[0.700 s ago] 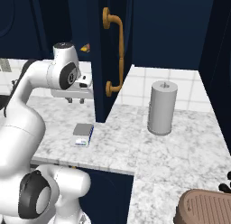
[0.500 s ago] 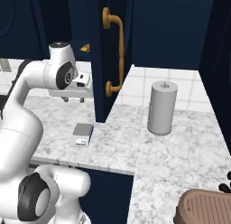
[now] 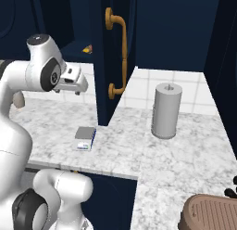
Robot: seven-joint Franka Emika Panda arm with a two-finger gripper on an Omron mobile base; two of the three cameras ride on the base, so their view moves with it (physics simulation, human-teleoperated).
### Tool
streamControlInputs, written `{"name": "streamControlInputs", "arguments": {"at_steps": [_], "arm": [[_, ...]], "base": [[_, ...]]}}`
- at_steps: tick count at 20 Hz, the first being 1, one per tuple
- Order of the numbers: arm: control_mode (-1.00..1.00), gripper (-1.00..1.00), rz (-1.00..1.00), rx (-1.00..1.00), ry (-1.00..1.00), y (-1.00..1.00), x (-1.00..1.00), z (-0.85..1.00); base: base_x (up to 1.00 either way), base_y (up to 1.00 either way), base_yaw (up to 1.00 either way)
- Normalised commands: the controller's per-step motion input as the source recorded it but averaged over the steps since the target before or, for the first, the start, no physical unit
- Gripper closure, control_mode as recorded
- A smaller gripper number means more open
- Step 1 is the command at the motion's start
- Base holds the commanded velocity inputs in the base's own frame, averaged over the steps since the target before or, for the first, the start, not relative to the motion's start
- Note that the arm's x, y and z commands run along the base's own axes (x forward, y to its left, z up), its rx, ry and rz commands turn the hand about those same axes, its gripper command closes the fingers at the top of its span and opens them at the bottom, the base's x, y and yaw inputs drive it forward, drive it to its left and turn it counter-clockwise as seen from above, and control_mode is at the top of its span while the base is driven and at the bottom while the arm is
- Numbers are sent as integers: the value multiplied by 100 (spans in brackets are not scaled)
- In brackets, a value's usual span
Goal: Pick the bar and place it on the digital scale for weighing, and close the cabinet.
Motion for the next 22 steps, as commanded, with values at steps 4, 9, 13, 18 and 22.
{"name": "streamControlInputs", "arguments": {"at_steps": [4,9,13,18,22], "arm": [[-100,-100,-6,0,-24,10,0,81],[-100,-100,-9,0,-26,0,12,53],[-100,-100,-9,0,-26,0,35,53],[-100,-100,-3,0,-8,0,41,37],[-100,-100,0,0,0,0,51,36]], "base": [[0,0,0],[0,0,0],[0,0,0],[0,0,0],[0,0,0]]}}
